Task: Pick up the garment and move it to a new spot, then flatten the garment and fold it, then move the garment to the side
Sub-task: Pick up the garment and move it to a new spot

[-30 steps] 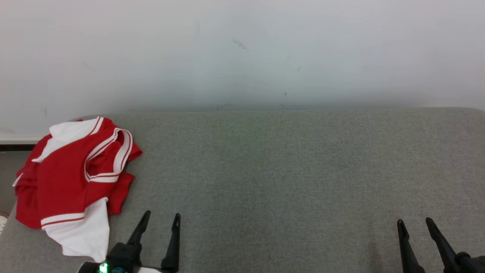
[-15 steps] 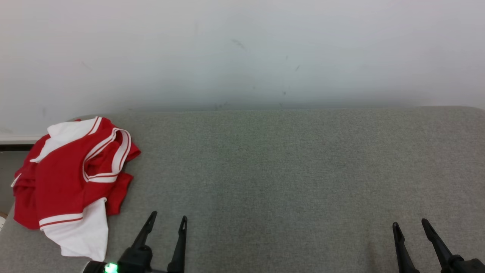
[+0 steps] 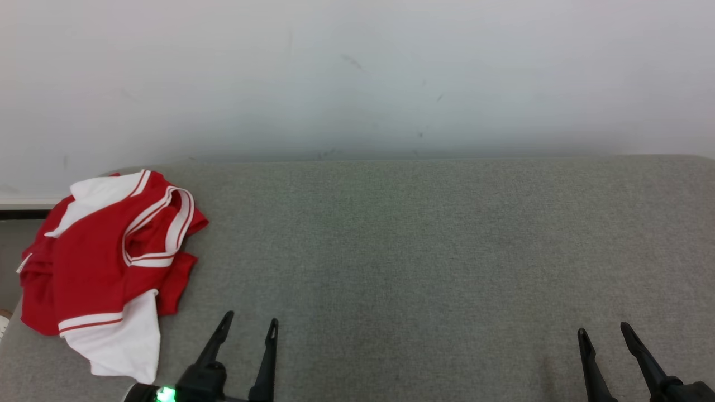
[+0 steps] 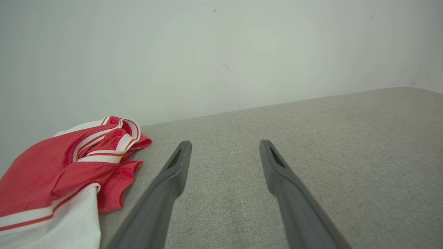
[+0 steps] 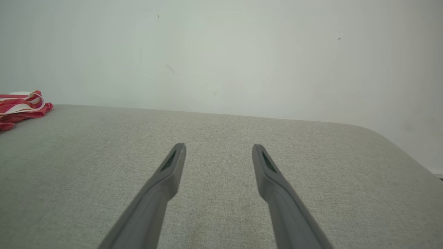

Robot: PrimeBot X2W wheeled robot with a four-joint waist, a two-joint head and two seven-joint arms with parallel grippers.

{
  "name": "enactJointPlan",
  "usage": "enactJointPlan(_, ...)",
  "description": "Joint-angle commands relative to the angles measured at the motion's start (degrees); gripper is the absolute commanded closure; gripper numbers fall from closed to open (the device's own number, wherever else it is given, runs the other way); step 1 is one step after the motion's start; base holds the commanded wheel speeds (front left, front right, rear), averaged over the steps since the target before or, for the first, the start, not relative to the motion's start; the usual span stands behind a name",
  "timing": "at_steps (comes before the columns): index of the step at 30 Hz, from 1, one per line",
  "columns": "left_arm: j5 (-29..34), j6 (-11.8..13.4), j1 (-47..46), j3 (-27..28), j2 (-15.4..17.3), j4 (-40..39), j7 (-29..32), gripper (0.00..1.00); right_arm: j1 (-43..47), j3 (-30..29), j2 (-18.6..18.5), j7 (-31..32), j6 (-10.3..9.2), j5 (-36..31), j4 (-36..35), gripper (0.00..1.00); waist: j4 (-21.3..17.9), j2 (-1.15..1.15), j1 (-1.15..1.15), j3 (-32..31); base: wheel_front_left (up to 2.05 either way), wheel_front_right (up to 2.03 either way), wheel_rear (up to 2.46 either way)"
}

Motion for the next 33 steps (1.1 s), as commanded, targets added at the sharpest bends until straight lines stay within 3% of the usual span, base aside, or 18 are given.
enactJointPlan(1,0.4,-0.1,0.2,0.2,0.0,0.1,-0.1,0.00,0.3,0.0,-0.5,-0.2,-0.10,0.1,0.0,0.00,0.2,0.00,0.00,0.1,0.00,0.00,0.00)
enactJointPlan(9,0.5,-0.7,-0.1,0.3,-0.5,0.5,-0.1,0.00,0.8,-0.3,-0.6,-0.1,-0.10,0.3,-0.1,0.00,2.7,0.00,0.00,0.0,0.00,0.00,0.00)
enactJointPlan(23,0.1,-0.6,2.0,1.7,0.0,0.6,-0.1,0.00,-0.3,2.7,0.0,-0.1,-0.10,0.4,0.7,0.00,15.7,0.00,0.00,0.0,0.00,0.00,0.00)
enactJointPlan(33,-1.2,-0.8,-1.7,4.3,-0.6,0.2,-0.1,0.00,-3.6,5.1,-1.4,-0.1,-0.10,0.7,0.0,0.00,16.1,0.00,0.00,4.0,0.00,0.00,0.00)
